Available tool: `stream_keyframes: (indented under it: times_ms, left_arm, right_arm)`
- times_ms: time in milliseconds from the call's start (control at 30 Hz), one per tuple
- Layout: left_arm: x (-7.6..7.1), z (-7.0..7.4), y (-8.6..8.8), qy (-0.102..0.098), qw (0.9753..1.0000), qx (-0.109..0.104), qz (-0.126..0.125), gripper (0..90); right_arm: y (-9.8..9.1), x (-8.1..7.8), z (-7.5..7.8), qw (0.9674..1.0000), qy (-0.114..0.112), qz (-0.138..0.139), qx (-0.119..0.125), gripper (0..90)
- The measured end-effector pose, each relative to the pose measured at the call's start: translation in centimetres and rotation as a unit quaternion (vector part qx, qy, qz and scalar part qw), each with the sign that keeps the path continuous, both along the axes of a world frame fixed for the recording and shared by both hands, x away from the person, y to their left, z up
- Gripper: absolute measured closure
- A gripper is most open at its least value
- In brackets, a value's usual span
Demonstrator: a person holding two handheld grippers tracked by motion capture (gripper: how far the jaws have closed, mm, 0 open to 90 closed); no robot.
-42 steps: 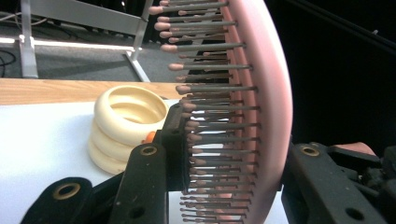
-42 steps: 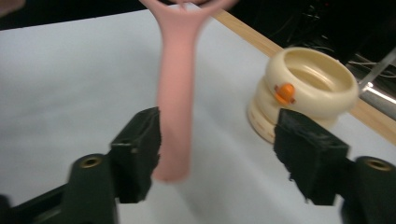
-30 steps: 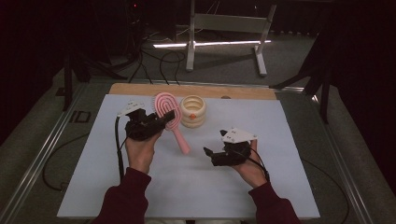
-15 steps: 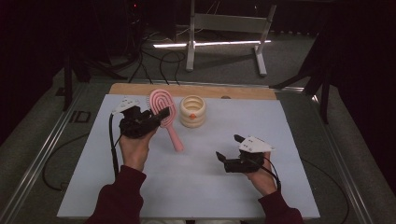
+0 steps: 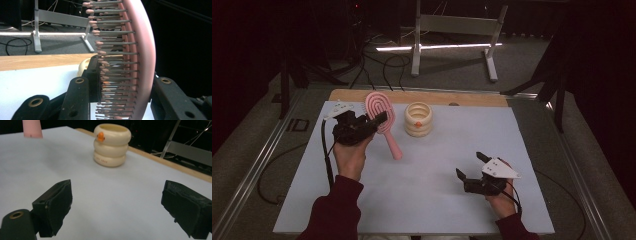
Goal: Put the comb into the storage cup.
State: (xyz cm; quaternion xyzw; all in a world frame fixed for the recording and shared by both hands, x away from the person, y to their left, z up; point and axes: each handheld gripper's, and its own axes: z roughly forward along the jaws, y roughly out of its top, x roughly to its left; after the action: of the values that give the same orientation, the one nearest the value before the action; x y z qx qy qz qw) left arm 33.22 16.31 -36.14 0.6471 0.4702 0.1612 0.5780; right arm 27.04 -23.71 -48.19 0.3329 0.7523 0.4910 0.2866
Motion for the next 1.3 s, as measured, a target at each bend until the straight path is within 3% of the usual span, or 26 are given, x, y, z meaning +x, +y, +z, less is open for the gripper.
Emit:
stream_keyframes:
  times_ms: [167, 567, 800, 1300]
  left_arm:
    - [0.0, 0.2, 0.4, -0.002, 1.0000, 0.002, 0.004, 64.3]
    - [0.2, 1.3, 1.1, -0.014, 0.9999, 0.001, 0.000, 64.3]
    - [0.3, 2.1, 0.7, -0.027, 0.9995, 0.017, -0.008, 64.3]
    - [1.3, 2.9, 0.6, -0.043, 0.9989, 0.009, -0.017, 64.3]
  right_arm:
    - [-1.1, -0.6, -0.4, 0.9996, -0.023, -0.004, 0.018, 9.9]
    - [-1.8, -0.9, -0.9, 0.9988, -0.035, -0.022, 0.027, 9.9]
    - [-2.1, -1.2, -0.8, 0.9987, -0.025, -0.025, 0.037, 11.0]
    - [-2.2, -1.4, -1.0, 0.9984, -0.030, -0.027, 0.040, 11.3]
